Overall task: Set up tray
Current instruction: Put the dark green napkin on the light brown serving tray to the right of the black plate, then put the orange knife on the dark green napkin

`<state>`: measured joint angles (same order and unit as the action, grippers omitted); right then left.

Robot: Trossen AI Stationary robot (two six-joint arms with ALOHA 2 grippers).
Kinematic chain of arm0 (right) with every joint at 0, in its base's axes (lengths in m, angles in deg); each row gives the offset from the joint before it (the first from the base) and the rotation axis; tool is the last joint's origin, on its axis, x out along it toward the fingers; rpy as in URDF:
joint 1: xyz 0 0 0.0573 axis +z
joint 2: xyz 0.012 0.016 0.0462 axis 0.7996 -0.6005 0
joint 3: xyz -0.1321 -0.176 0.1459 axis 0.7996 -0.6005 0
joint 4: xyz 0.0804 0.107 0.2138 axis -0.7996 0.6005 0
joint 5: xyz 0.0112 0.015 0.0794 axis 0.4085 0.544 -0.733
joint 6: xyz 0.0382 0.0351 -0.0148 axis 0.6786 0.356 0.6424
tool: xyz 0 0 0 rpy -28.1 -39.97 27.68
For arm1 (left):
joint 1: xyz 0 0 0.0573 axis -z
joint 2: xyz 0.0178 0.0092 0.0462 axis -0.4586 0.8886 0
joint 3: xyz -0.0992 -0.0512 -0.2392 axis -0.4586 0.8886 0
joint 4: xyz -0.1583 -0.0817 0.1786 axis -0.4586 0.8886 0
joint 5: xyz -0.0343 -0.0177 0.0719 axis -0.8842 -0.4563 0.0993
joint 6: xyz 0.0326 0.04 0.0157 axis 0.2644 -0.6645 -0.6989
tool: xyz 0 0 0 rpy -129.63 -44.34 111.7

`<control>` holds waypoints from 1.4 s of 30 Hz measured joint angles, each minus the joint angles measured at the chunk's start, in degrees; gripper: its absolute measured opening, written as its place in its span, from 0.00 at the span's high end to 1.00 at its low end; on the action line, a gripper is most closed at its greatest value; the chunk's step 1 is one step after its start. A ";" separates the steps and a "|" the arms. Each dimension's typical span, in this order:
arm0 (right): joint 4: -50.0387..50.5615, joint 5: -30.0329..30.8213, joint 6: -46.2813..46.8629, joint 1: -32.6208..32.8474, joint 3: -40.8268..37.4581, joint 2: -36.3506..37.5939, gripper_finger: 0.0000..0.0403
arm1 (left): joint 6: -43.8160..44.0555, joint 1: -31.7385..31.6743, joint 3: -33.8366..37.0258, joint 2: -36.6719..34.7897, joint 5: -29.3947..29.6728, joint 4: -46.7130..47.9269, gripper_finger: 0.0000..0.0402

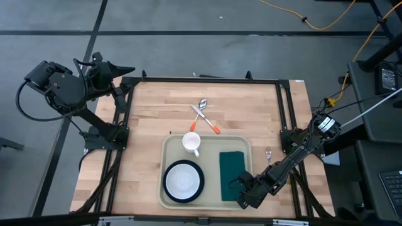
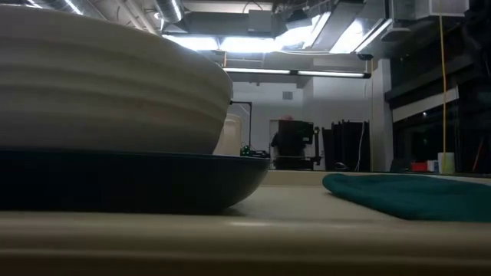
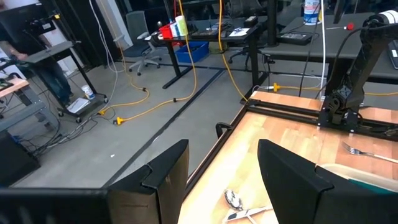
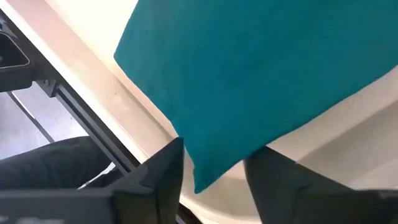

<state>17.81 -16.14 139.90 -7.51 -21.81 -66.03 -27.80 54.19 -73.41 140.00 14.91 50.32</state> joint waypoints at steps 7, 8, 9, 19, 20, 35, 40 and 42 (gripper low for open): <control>0.14 -1.73 2.54 0.00 0.02 0.00 0.44 | 0.00 0.00 0.00 0.00 0.00 0.01 0.54; 0.20 -2.20 2.64 0.00 0.05 0.00 0.42 | 0.00 0.00 0.00 0.00 0.00 0.01 0.54; 0.46 -2.88 2.67 0.00 0.25 0.00 0.41 | 0.00 0.00 0.00 0.00 0.00 0.01 0.54; 17.04 -3.33 2.62 -0.08 8.68 -0.02 0.32 | 0.00 0.00 0.00 0.00 -0.94 0.04 0.54; 20.50 -3.27 2.54 -0.09 10.18 -0.02 0.32 | 0.00 0.00 0.00 0.00 -0.95 0.04 0.54; 56.50 21.41 -10.19 -7.90 32.08 -0.04 0.32 | 2.03 0.00 0.00 0.00 -1.03 0.06 0.54; 52.07 26.83 -25.36 -16.61 37.71 -0.04 0.32 | 1.91 0.00 0.00 0.09 -1.05 0.08 0.54; 49.44 26.62 -32.28 -20.89 39.23 -0.04 0.32 | 1.15 0.00 0.00 0.11 -1.40 0.08 0.54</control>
<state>67.25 10.48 107.63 -28.40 17.41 -66.08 -26.65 54.19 -73.41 140.11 13.51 50.40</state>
